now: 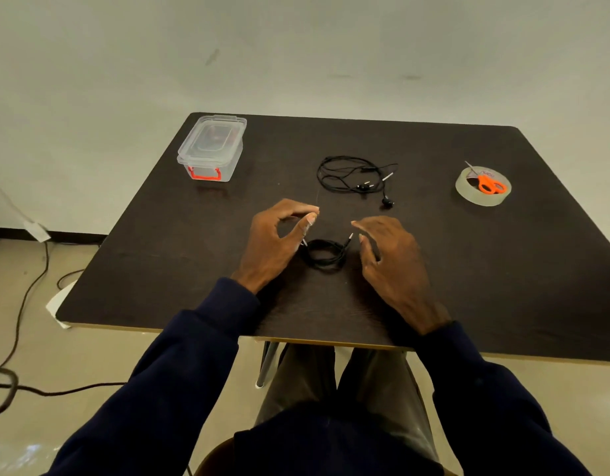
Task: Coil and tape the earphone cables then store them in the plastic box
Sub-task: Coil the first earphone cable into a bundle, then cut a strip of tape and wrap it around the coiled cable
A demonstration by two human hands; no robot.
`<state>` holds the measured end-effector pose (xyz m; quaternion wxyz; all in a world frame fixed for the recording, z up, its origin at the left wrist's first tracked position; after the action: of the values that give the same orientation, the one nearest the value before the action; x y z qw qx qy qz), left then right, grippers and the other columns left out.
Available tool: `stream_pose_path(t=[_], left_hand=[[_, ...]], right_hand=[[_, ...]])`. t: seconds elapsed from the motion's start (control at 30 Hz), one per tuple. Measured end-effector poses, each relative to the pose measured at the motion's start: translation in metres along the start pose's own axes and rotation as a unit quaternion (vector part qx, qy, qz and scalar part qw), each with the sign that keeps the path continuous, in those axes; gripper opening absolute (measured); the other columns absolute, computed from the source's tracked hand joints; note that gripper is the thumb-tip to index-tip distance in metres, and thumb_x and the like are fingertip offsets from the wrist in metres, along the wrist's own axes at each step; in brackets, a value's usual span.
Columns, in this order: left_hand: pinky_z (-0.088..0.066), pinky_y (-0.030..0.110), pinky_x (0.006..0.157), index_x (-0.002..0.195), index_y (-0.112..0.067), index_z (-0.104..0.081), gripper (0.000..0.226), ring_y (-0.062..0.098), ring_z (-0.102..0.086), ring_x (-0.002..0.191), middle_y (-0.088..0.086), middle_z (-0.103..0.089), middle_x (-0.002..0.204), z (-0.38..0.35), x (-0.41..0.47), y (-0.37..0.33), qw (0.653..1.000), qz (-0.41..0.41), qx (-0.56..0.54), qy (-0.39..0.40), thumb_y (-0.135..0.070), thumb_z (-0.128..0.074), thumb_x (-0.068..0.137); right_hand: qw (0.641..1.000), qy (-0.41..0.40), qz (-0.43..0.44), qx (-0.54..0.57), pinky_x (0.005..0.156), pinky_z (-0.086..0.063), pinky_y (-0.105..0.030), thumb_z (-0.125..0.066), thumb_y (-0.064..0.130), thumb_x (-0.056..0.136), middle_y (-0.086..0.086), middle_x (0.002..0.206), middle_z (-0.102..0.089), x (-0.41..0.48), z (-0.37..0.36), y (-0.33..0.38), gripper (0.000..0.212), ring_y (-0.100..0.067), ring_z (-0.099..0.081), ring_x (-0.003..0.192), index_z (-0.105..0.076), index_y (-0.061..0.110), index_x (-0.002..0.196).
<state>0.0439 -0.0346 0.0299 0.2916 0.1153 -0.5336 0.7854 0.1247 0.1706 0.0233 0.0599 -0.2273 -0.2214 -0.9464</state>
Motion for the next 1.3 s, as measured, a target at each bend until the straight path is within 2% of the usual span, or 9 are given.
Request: stream_pose_path(t=[0.1, 0.23, 0.33, 0.43, 0.57, 0.73, 0.87, 1.1, 1.3], left_hand=[[-0.059, 0.036, 0.093, 0.112, -0.009, -0.076, 0.016, 0.012, -0.071, 0.104, 0.000, -0.075, 0.110, -0.006, 0.013, -0.002, 1.000, 0.002, 0.014, 0.007, -0.014, -0.068, 0.099], [-0.060, 0.031, 0.088, 0.105, -0.012, -0.078, 0.012, 0.008, -0.072, 0.096, -0.003, -0.076, 0.102, -0.014, 0.027, 0.003, 0.999, 0.009, 0.036, -0.024, -0.016, -0.069, 0.098], [-0.058, 0.025, 0.089, 0.106, -0.017, -0.078, 0.011, 0.004, -0.072, 0.095, -0.008, -0.076, 0.100, -0.027, 0.041, 0.002, 0.999, 0.015, 0.043, 0.023, -0.018, -0.069, 0.098], [-0.057, 0.023, 0.089, 0.105, -0.020, -0.077, 0.011, 0.001, -0.070, 0.096, -0.011, -0.076, 0.101, -0.043, 0.057, -0.006, 0.995, -0.003, 0.069, 0.067, -0.021, -0.069, 0.097], [-0.059, 0.032, 0.089, 0.105, -0.018, -0.078, 0.012, 0.004, -0.070, 0.095, -0.008, -0.076, 0.102, -0.072, 0.091, -0.018, 0.990, -0.003, 0.079, 0.117, -0.019, -0.069, 0.097], [-0.061, 0.037, 0.083, 0.102, -0.015, -0.079, 0.011, 0.004, -0.070, 0.084, -0.006, -0.077, 0.094, -0.113, 0.127, -0.033, 0.984, -0.018, 0.086, 0.153, -0.018, -0.071, 0.096], [-0.061, 0.035, 0.087, 0.105, -0.015, -0.079, 0.012, 0.005, -0.071, 0.090, -0.005, -0.077, 0.101, -0.130, 0.135, -0.032, 0.982, -0.007, 0.096, 0.164, -0.019, -0.071, 0.097], [-0.061, 0.039, 0.088, 0.107, -0.013, -0.078, 0.014, 0.009, -0.071, 0.090, -0.003, -0.077, 0.099, -0.119, 0.133, -0.023, 0.979, 0.020, 0.106, 0.171, -0.017, -0.070, 0.096], [-0.060, 0.032, 0.090, 0.109, -0.012, -0.078, 0.015, 0.005, -0.071, 0.092, -0.003, -0.077, 0.103, -0.086, 0.117, -0.022, 0.981, 0.026, 0.104, 0.161, -0.013, -0.071, 0.095]], right_hand=[[1.000, -0.005, 0.014, -0.001, 0.106, -0.051, -0.041, -0.067, 0.001, 0.092, -0.017, 0.124, -0.070, 0.017, 0.008, 0.001, 0.034, -0.030, -0.065, 0.117, -0.068, 0.001, 0.126], [0.997, -0.049, 0.046, -0.036, 0.094, -0.056, -0.039, -0.065, -0.004, 0.089, -0.011, 0.114, -0.074, 0.039, 0.024, 0.004, 0.033, -0.027, -0.068, 0.107, -0.073, 0.005, 0.120], [0.994, -0.047, -0.026, -0.095, 0.086, -0.057, -0.041, -0.060, 0.002, 0.091, -0.009, 0.110, -0.074, 0.062, 0.041, -0.022, 0.029, -0.027, -0.067, 0.101, -0.074, 0.010, 0.115], [0.986, -0.033, -0.106, -0.124, 0.088, -0.058, -0.045, -0.059, 0.002, 0.094, -0.011, 0.111, -0.074, 0.078, 0.058, -0.060, 0.028, -0.030, -0.067, 0.104, -0.073, 0.010, 0.116], [0.967, -0.006, -0.193, -0.164, 0.090, -0.055, -0.048, -0.067, 0.004, 0.092, -0.017, 0.118, -0.071, 0.086, 0.073, -0.100, 0.031, -0.035, -0.067, 0.109, -0.070, 0.006, 0.122], [0.958, 0.021, -0.210, -0.195, 0.096, -0.053, -0.054, -0.068, 0.007, 0.092, -0.020, 0.123, -0.067, 0.083, 0.077, -0.138, 0.032, -0.039, -0.060, 0.118, -0.067, 0.000, 0.123], [0.932, 0.034, -0.260, -0.250, 0.103, -0.049, -0.051, -0.071, 0.029, 0.095, -0.020, 0.135, -0.057, 0.078, 0.078, -0.169, 0.047, -0.040, -0.049, 0.130, -0.060, 0.000, 0.130], [0.950, 0.006, -0.268, -0.159, 0.112, -0.040, -0.053, -0.064, -0.001, 0.093, -0.020, 0.139, -0.057, 0.062, 0.067, -0.173, 0.047, -0.040, -0.046, 0.133, -0.056, -0.001, 0.139], [0.978, 0.062, -0.182, -0.076, 0.114, -0.043, -0.046, -0.063, 0.009, 0.096, -0.002, 0.140, -0.059, 0.039, 0.048, -0.118, 0.039, -0.022, -0.047, 0.136, -0.064, 0.017, 0.134]])
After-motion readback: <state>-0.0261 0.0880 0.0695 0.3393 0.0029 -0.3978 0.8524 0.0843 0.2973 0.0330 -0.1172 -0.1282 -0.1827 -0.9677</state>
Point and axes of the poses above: each hand's wrist, its own x-axis towards the middle knuckle, its own z-axis out of the back of the hand, y = z × x, the point moved 3 cm from there along x, towards the middle knuckle
